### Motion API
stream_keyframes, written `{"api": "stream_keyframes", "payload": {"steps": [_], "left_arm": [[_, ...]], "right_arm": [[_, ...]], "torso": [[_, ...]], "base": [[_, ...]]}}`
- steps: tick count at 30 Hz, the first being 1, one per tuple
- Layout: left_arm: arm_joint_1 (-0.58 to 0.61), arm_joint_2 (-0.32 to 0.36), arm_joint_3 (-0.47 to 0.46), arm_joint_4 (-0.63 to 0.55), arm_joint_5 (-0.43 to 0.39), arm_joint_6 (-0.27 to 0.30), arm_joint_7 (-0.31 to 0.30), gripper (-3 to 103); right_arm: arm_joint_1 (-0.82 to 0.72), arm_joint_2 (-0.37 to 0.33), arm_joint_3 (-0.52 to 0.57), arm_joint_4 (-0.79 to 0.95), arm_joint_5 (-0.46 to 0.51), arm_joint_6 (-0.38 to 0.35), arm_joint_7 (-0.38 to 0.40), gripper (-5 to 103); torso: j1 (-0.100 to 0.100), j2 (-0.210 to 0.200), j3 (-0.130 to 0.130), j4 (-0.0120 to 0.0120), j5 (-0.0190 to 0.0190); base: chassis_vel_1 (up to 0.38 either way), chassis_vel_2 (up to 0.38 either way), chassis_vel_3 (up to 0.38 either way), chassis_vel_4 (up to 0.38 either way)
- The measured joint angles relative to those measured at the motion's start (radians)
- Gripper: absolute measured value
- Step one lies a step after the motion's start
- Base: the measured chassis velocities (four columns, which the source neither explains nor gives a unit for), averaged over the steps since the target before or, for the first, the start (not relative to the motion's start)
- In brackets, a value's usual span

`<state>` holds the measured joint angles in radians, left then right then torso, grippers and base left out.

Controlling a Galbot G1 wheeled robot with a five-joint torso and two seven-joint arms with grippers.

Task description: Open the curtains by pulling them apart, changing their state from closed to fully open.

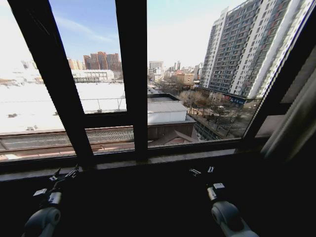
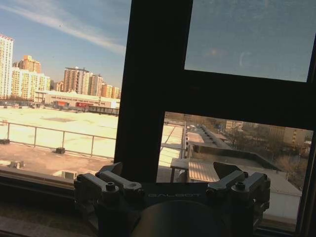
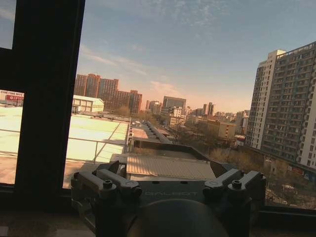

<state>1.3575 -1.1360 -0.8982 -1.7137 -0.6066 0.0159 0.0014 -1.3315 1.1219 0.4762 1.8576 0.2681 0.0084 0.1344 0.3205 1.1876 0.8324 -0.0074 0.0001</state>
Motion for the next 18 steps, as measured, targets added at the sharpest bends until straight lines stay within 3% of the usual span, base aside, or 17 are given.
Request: {"api": "stream_keyframes", "payload": {"steps": [12,18], "left_arm": [[0.0,0.0,0.0,0.0,0.0,0.0,0.0,100],[0.0,0.0,0.0,0.0,0.0,0.0,0.0,100]], "right_arm": [[0.0,0.0,0.0,0.0,0.0,0.0,0.0,100],[0.0,0.0,0.0,0.0,0.0,0.0,0.0,100]], "torso": [[0.0,0.0,0.0,0.0001,-0.0001],[0.0,0.0,0.0,0.0,-0.0001]], "base": [[0.001,-0.004,-0.003,0.003],[0.055,-0.116,-0.059,0.118]]}}
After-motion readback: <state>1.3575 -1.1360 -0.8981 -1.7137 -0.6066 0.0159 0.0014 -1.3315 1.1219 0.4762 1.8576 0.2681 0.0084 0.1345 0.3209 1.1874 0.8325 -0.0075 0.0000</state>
